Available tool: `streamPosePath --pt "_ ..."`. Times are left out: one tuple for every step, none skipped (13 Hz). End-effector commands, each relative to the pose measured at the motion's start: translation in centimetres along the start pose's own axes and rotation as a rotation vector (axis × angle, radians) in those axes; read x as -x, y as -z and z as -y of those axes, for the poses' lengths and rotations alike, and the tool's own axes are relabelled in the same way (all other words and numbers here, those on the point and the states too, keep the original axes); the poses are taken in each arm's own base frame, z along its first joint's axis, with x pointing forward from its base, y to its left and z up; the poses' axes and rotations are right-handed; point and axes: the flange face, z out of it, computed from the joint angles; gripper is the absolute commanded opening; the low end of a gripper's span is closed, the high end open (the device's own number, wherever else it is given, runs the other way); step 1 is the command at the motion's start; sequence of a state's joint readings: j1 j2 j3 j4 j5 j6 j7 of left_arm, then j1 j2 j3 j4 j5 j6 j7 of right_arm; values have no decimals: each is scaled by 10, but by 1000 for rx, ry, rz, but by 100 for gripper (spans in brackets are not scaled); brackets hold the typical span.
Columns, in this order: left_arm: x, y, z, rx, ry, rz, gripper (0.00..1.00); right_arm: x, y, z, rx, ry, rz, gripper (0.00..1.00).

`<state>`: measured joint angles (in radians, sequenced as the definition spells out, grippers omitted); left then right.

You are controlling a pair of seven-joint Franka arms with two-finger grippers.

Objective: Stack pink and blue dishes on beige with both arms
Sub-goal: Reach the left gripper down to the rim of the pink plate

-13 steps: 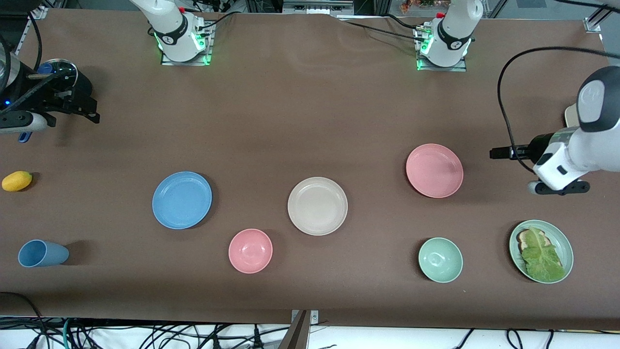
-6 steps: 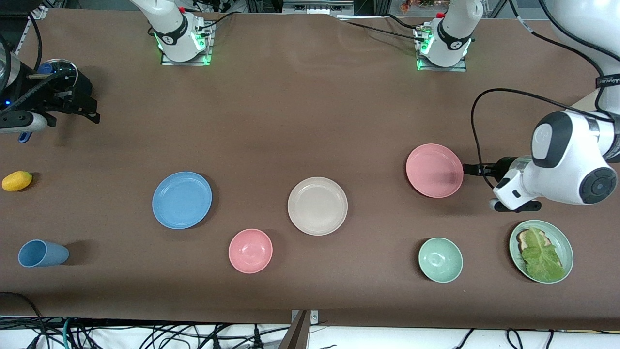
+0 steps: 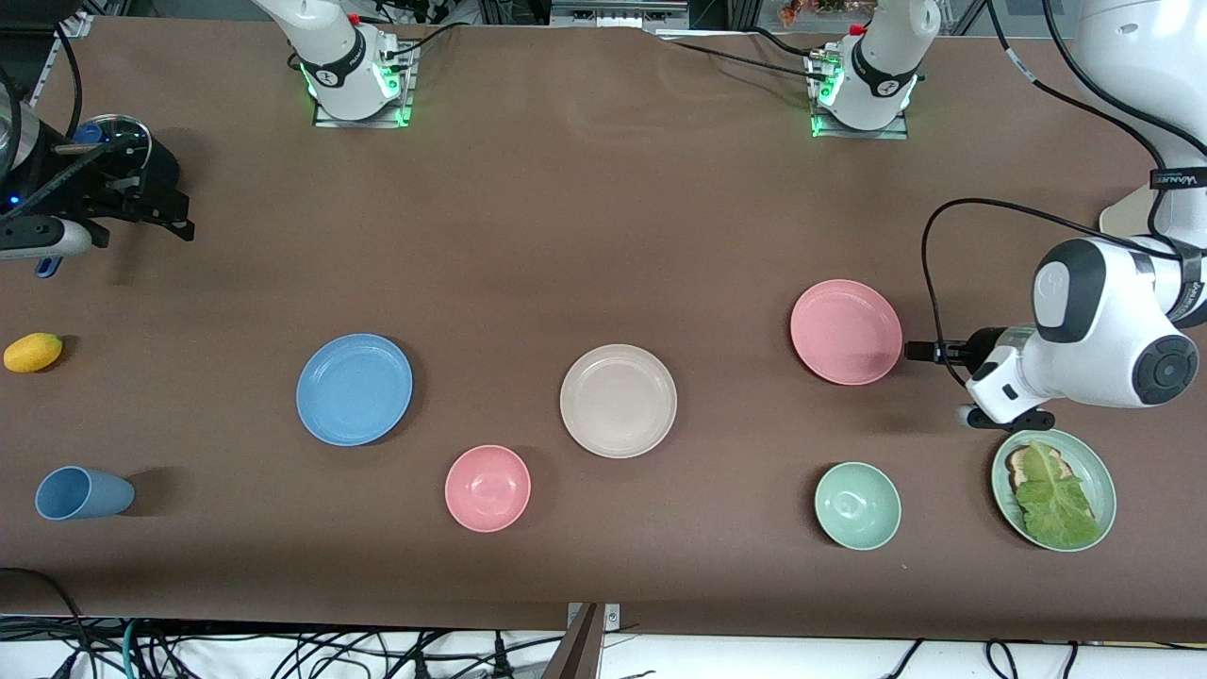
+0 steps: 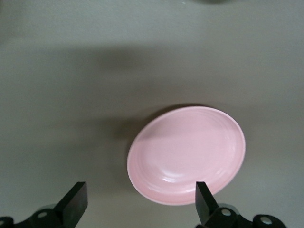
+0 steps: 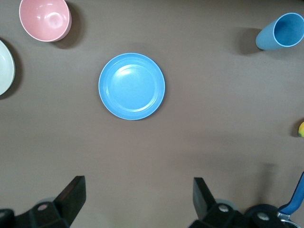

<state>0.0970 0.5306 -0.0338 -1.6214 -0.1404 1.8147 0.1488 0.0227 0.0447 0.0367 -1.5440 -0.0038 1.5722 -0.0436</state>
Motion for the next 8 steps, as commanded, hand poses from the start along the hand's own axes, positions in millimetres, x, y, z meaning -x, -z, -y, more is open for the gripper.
streamPosePath --pt "6 -25 28 38 -83 -66 100 -2 7 0 4 -10 -12 100" --pt "10 -38 43 59 -84 -85 100 -3 6 -1 4 -10 -10 100" --pt "12 -49 47 75 -107 -106 100 -3 6 -1 4 -10 -10 100" --pt "15 -58 49 85 -119 -123 100 -3 7 0 2 -10 -12 100" --pt "19 -64 50 81 -112 -145 100 -3 7 0 2 -10 -12 100" --pt "26 -68 47 66 -110 -174 100 -3 7 0 2 -10 -12 100" --pt "34 -73 42 51 -109 -198 100 -3 7 0 2 -10 -12 100" --pt "39 -81 40 58 -95 -213 100 -3 7 -1 4 -10 -12 100"
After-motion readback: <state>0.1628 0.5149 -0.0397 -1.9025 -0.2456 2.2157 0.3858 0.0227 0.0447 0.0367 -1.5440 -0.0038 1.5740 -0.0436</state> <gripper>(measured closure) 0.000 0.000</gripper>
